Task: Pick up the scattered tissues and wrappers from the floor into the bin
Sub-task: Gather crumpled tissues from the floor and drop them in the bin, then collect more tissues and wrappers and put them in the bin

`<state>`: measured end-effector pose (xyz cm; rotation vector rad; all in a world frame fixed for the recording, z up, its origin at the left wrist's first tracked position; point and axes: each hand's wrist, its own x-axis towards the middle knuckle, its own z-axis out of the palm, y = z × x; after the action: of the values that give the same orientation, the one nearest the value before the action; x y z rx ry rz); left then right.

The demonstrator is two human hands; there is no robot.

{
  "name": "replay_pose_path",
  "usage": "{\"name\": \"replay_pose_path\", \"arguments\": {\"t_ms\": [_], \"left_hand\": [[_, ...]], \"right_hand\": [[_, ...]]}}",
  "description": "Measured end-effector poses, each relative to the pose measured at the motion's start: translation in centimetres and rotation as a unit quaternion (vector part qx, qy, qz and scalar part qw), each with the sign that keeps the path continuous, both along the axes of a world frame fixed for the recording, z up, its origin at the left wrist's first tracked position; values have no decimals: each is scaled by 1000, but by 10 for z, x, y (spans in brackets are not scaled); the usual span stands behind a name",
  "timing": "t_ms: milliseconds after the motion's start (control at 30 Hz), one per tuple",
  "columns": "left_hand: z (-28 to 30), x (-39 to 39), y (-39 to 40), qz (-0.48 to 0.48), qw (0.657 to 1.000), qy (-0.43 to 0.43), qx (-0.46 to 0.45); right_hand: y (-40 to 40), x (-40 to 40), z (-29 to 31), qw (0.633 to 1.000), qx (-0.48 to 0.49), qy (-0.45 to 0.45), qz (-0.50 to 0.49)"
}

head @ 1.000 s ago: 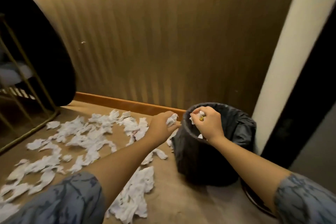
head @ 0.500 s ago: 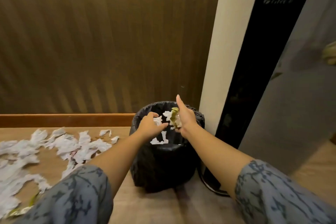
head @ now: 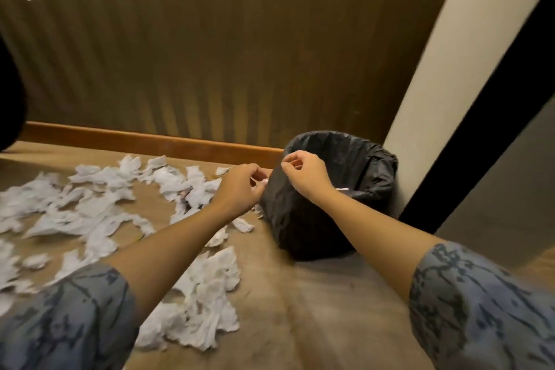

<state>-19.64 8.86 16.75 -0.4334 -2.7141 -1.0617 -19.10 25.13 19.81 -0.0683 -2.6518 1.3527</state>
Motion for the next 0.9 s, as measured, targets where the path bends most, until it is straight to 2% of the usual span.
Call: {"name": "replay_pose_path", "arguments": {"t_ms": [133,333,533,700,800,900], "left_hand": [[-10,25,-70,23,1000,-12,-2],[-44,57,-175,97,991,-81,48],[-91,117,-263,189,964,-130,131],[-138,192,-313,261,939,-158,159],[-160,241,-332,301,923,-176,163],[-178,292,-343,362,898,-178,175]], "right_hand": [[-84,20,-14,987,112,45,104],[-181,40,-56,962,179,33,203],[-262,70,-102,953,128,-22,275],[-316,113,-142,923,100,-91,360],[-340,141,-170,905,110,-94,400],[-357,170,-202,909,155,-80,378]]}}
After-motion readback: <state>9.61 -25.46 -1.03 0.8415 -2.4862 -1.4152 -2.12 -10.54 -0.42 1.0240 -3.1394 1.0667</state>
